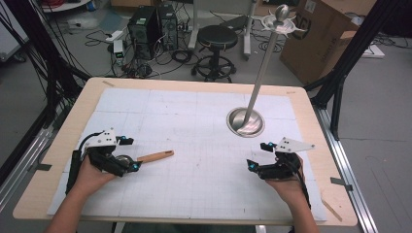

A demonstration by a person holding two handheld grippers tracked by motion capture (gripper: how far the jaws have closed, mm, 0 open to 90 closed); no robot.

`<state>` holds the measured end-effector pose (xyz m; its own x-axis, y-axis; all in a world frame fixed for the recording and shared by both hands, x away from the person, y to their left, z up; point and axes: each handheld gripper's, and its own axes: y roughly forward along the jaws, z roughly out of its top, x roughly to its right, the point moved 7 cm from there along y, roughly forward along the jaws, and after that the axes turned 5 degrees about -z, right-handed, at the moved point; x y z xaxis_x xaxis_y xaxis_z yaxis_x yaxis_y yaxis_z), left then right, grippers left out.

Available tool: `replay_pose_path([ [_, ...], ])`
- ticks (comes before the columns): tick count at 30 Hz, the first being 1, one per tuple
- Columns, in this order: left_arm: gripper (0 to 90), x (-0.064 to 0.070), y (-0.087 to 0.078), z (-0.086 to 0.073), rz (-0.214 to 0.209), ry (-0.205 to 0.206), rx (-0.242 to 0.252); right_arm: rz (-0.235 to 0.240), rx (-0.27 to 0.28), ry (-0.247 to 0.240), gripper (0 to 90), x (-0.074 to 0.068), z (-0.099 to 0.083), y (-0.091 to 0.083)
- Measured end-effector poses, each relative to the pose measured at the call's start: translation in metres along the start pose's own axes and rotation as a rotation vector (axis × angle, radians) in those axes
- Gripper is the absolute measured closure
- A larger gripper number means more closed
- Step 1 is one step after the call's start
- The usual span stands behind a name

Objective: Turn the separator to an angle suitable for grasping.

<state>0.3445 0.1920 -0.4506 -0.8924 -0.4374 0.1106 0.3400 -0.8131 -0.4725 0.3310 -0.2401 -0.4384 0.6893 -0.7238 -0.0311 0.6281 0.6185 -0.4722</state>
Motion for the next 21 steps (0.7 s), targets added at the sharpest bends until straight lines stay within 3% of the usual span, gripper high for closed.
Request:
replay_pose_path([
  [5,6.0,-0.0002,0.0001,-0.0002,0.002,0.004,-0.009,-0.003,0.001,0.001,15.0,0.0042,0.0,-0.0004],
  [15,6.4,-0.0054,-0.008,0.0091,0.024,0.01,0.01,-0.017,-0.005,-0.003,15.1,-0.0005,-0.003,-0.0076],
  [17,16.0,-0.0036,-0.0083,0.0085,-0.02,0.016,0.006,-0.017,0.002,0.005,15.1,-0.0003,-0.0019,-0.0087],
  [18,19.9,-0.0037,-0.0077,0.0075,-0.024,0.017,-0.003,-0.016,0.006,0.003,15.1,0.0002,-0.0012,-0.0088],
  [21,20.4,-0.0056,-0.0051,0.0046,-0.008,0.024,-0.034,-0.013,0.001,0.009,15.1,-0.0001,-0.0016,-0.0064],
])
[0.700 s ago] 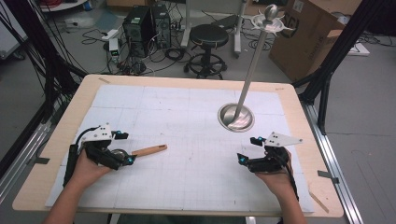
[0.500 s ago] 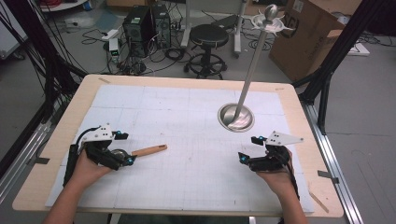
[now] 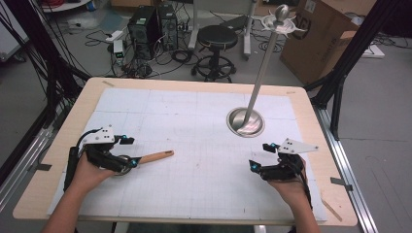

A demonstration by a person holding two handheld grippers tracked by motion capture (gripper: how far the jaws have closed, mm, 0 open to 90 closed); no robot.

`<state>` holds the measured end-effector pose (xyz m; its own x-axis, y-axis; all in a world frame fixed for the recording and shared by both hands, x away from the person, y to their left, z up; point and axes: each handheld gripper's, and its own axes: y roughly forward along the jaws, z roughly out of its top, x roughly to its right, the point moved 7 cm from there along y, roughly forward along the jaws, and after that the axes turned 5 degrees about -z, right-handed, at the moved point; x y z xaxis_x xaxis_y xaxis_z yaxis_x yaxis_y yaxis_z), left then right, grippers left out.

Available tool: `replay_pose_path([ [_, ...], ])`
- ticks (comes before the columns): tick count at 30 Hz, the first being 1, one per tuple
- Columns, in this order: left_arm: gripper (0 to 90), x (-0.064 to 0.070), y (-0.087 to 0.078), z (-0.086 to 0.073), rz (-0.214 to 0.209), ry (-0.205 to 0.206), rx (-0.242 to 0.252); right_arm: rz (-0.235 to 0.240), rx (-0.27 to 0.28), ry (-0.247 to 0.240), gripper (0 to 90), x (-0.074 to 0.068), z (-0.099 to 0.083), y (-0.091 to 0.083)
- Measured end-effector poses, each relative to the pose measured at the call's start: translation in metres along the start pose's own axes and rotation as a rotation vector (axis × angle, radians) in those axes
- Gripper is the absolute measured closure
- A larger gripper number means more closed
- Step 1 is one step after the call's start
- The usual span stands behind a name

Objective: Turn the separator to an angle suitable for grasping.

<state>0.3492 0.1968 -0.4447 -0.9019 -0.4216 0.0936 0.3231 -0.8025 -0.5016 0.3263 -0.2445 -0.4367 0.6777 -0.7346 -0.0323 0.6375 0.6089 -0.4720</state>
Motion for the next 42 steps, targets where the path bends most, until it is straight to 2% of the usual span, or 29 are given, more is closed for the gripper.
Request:
replay_pose_path([
  [5,24.3,0.001,0.003,-0.003,-0.001,0.002,-0.036,0.001,-0.03,-0.013,15.1,-0.002,-0.004,0.005],
  [12,28.6,-0.001,0.007,-0.007,0.026,0.019,-0.1,-0.002,-0.025,-0.004,15.2,0.0,-0.004,0.004],
  [14,29.8,-0.001,0.009,-0.008,0.035,0.026,-0.134,0.001,-0.024,-0.009,15.1,0.0,-0.004,0.004],
  [16,31.1,-0.001,0.01,-0.008,0.046,0.051,-0.186,0.0,-0.032,-0.011,15.1,0.0,-0.005,0.005],
  [17,31.7,-0.001,0.01,-0.008,0.046,0.051,-0.186,0.002,-0.036,-0.006,15.2,-0.001,-0.005,0.006],
  [18,32.1,0.0,0.011,-0.006,0.06,0.079,-0.232,0.002,-0.034,-0.011,15.1,-0.001,-0.005,0.006],
  [22,35.0,0.003,0.015,-0.005,0.04,0.091,-0.278,0.006,-0.041,-0.015,15.2,-0.002,-0.006,0.007],
  [25,36.8,0.003,0.016,-0.004,0.041,0.093,-0.303,0.003,-0.041,-0.011,15.2,-0.001,-0.006,0.007],
  [28,38.7,0.002,0.016,-0.003,0.037,0.073,-0.317,0.01,-0.044,-0.008,15.2,-0.002,-0.006,0.008],
  [30,41.1,0.0,0.015,-0.003,0.033,0.067,-0.369,0.012,-0.051,-0.008,15.2,-0.001,-0.007,0.01],
  [35,43.2,0.0,0.021,-0.006,0.02,0.057,-0.449,0.021,-0.06,-0.016,15.2,-0.003,-0.008,0.011],
  [42,47.2,-0.003,0.026,-0.009,0.018,0.053,-0.499,0.025,-0.065,-0.005,15.2,-0.004,-0.009,0.012],
])
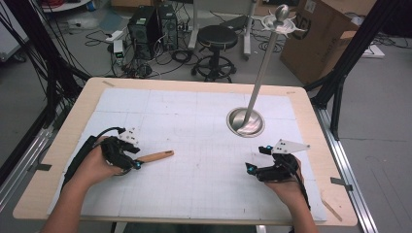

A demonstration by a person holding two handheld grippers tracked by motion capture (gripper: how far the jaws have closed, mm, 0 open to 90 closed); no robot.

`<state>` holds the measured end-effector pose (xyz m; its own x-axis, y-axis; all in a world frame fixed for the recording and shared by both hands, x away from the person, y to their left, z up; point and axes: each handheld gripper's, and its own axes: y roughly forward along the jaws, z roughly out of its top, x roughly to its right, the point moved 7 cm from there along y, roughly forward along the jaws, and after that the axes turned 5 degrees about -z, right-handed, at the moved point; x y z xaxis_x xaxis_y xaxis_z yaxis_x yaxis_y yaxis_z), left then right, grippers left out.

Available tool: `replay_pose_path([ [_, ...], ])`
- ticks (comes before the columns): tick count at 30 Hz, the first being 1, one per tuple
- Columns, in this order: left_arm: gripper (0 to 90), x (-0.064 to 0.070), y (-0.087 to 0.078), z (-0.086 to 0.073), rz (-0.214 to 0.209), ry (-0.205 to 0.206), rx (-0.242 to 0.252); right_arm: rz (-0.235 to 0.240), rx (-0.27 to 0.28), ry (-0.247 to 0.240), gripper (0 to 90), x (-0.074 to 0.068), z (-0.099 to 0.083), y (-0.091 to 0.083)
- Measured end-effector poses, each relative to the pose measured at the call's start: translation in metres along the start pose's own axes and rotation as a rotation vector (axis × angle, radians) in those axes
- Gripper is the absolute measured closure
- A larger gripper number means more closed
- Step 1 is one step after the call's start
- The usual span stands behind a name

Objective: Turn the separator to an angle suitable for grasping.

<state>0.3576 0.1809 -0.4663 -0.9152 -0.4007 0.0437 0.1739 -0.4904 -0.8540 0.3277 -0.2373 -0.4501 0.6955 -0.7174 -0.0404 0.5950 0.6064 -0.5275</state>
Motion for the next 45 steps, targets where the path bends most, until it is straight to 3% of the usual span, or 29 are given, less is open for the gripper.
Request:
replay_pose_path([
  [14,60.0,0.0,0.011,-0.007,0.0,0.0,-0.087,0.011,-0.021,-0.005,15.3,0.0,-0.004,0.002],
  [20,62.6,0.001,0.012,-0.006,-0.003,0.013,-0.101,0.011,-0.026,-0.005,15.3,0.0,-0.005,0.003],
  [31,64.3,-0.001,0.013,-0.006,-0.023,-0.018,-0.101,0.011,-0.03,-0.006,15.3,-0.002,-0.004,0.004],
  [37,64.7,-0.001,0.015,-0.001,-0.013,-0.017,-0.185,0.013,-0.03,-0.005,15.3,-0.003,-0.002,0.005],
  [40,67.8,0.001,0.015,-0.001,-0.017,0.005,-0.18,0.012,-0.029,-0.006,15.3,-0.004,-0.002,0.005],
  [45,69.1,0.001,0.014,-0.003,-0.03,-0.002,-0.147,0.013,-0.031,-0.004,15.3,-0.001,-0.003,0.004],
])
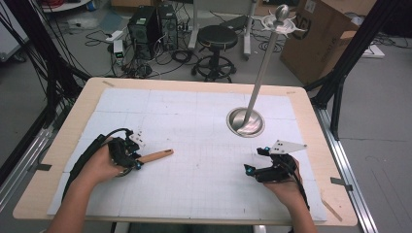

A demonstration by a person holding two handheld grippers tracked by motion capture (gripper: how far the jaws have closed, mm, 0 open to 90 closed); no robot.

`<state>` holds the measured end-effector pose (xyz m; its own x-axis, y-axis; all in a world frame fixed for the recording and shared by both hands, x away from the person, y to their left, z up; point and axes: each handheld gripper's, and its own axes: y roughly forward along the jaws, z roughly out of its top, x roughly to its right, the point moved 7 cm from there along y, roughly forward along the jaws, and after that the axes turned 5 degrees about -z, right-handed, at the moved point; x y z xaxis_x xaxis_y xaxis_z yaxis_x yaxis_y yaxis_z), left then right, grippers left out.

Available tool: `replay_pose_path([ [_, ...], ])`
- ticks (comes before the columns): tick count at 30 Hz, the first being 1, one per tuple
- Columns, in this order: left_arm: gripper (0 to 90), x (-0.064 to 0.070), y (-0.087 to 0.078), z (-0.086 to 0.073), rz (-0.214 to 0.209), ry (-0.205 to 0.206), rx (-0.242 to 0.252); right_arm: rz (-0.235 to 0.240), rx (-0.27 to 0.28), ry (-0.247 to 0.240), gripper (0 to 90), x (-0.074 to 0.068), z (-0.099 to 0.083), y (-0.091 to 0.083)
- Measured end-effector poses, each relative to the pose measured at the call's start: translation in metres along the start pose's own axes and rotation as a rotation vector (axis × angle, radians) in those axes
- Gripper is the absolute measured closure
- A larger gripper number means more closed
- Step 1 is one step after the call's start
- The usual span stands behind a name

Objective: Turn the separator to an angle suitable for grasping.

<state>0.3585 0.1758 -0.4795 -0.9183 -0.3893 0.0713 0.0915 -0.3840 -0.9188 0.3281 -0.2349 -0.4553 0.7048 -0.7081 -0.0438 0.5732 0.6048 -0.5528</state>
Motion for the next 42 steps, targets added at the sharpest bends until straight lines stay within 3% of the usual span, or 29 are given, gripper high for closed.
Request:
replay_pose_path([
  [10,69.3,0.002,-0.003,0.0,-0.008,0.025,0.021,-0.006,0.01,0.008,15.3,0.003,-0.002,-0.005],
  [13,69.3,0.005,-0.007,0.004,-0.014,0.037,0.067,-0.004,0.002,0.004,15.3,0.003,-0.003,-0.003],
  [22,69.3,0.006,-0.02,0.007,-0.02,0.045,0.145,-0.008,-0.004,0.007,15.3,0.003,-0.003,-0.003],
  [40,69.2,0.016,-0.052,0.023,-0.085,0.048,0.437,0.001,-0.005,-0.012,15.3,-0.002,-0.002,0.0],
  [42,69.2,0.017,-0.053,0.024,-0.087,0.052,0.447,0.004,-0.007,-0.014,15.3,-0.002,-0.002,0.001],
])
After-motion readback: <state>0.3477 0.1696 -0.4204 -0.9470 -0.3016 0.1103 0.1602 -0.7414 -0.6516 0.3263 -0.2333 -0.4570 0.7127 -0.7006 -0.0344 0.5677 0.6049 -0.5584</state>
